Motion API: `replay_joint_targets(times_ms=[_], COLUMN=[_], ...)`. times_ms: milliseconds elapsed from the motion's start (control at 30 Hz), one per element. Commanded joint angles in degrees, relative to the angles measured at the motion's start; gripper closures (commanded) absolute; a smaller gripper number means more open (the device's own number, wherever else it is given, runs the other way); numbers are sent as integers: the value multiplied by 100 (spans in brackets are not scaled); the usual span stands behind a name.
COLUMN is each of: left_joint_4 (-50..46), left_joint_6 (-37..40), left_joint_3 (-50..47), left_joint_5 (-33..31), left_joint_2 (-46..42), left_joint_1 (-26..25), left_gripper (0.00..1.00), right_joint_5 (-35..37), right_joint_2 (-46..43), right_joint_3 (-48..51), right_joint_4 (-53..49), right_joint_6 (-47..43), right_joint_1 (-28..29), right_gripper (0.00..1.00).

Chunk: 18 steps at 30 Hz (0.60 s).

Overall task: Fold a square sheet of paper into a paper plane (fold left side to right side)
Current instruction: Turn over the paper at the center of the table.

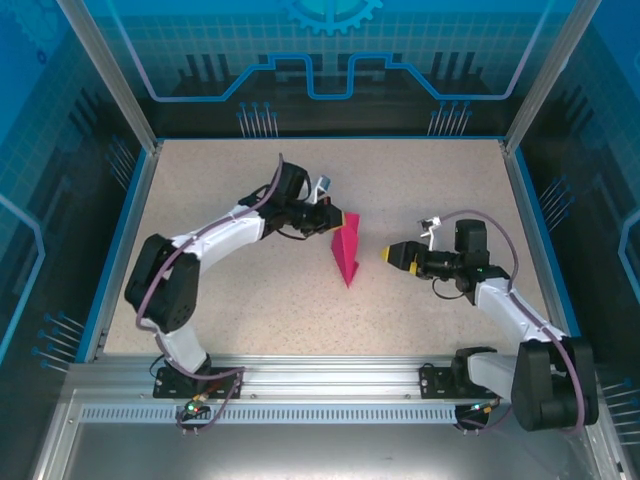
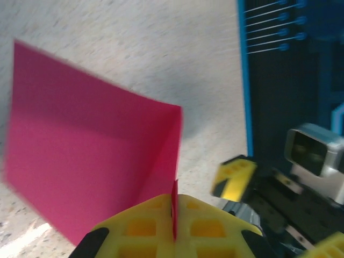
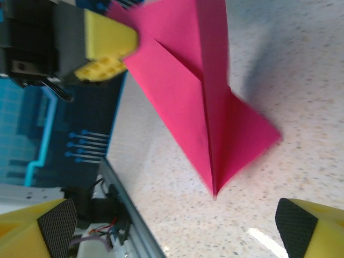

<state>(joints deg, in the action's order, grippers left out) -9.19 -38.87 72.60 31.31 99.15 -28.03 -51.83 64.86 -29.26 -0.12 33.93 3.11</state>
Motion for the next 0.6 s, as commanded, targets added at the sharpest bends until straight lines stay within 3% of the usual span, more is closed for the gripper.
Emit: replay_joint_targets(times_ms=[0, 233, 467, 567], left_joint_4=[-324, -654, -541, -527], left_joint_6=[282, 276, 53, -14], left_joint_3=[383, 1231, 1770, 1846], left_joint_5=[34, 271, 642, 704], left_joint_2=[-486, -809, -801, -840], left_joint_1=[-28, -31, -31, -30], left_gripper=[94, 91, 90, 90], right_joint_5=[-966, -1250, -964, -812], right_joint_2=[202, 256, 393, 349], right_joint_3=[-212, -455, -521, -741], right_joint_4=[826, 1519, 3095, 3073], right_joint_6=[457, 975, 2421, 2495], right_joint_1=[-104, 222, 741, 1003], right_gripper=[1, 1, 1, 1])
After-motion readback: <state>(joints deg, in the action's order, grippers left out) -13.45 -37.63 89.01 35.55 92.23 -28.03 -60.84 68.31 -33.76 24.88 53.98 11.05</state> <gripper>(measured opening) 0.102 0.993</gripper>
